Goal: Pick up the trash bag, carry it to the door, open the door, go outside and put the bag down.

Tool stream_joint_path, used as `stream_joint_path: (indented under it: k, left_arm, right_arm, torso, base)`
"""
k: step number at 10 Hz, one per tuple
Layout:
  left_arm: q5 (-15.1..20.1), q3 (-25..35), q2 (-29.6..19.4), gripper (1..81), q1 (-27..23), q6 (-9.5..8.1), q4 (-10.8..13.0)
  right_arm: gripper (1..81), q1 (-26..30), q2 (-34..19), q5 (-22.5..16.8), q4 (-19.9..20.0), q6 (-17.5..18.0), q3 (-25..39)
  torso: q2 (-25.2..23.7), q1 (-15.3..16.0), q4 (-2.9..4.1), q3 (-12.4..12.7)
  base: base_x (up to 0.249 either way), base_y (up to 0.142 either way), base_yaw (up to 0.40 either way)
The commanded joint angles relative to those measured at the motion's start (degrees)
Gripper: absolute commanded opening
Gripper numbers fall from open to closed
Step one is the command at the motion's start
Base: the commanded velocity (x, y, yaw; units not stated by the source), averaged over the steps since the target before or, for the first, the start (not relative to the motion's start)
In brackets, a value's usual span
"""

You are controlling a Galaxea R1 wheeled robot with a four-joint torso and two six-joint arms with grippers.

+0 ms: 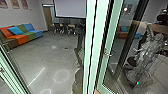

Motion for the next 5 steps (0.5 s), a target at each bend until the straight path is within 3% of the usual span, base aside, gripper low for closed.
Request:
stream_joint_path:
  k: [1,3,5]
  left_arm:
    - [4.5,0.2,0.2,1.0,-2.2,-0.06,-0.6]
    - [4.5,0.2,0.2,1.0,-2.2,-0.06,-0.6]
    - [4.5,0.2,0.2,1.0,-2.2,-0.06,-0.6]
  right_arm:
    - [81.1,9.7,0.8,4.8,-11.2,-1.4,-4.0]
    - [81.1,8.8,1.1,5.3,-15.5,-1.3,-4.7]
    - [81.1,7.3,1.7,8.7,-18.6,-1.3,-7.8]
  torso:
    - [0.0,0.0,0.0,0.0]
    - [0.0,0.0,-0.02,0.0]
    - [0.0,-0.1,-0.02,0.0]
  base:
    - [0.0,0.0,0.0]
    - [0.0,0.0,0.0]
    - [0.0,0.0,0.0]
